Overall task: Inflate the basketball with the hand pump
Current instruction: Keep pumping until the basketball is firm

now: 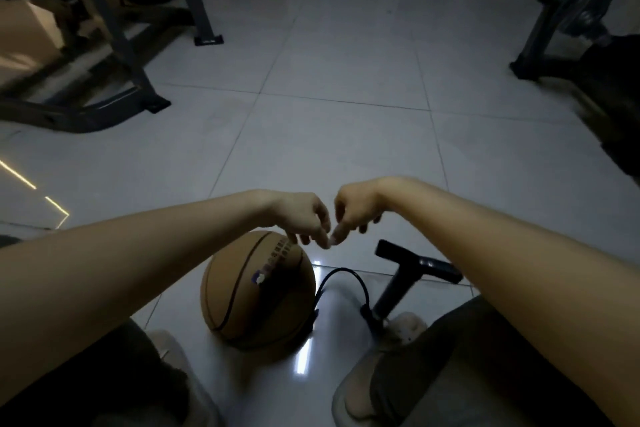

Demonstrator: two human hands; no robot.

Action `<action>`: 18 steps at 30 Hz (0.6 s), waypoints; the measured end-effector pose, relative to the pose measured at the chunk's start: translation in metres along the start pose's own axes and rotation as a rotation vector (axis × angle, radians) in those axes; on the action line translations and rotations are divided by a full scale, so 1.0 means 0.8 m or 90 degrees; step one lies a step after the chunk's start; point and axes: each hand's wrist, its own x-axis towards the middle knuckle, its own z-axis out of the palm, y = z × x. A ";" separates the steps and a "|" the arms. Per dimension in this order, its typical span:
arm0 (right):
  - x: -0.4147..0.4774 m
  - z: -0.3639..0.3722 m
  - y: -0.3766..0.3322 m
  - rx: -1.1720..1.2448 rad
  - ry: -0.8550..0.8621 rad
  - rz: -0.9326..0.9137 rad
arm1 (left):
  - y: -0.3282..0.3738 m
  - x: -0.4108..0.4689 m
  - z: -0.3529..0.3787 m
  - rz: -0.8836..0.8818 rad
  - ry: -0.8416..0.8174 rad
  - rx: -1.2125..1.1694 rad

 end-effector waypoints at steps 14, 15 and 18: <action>0.137 0.110 -0.100 0.211 -0.096 -0.043 | -0.223 -0.022 0.033 -0.201 0.024 -0.133; 0.142 0.114 -0.095 0.242 -0.088 -0.045 | -0.229 -0.022 0.034 -0.189 0.036 -0.169; 0.156 0.126 -0.088 0.298 -0.050 -0.054 | -0.235 -0.017 0.034 -0.161 0.057 -0.243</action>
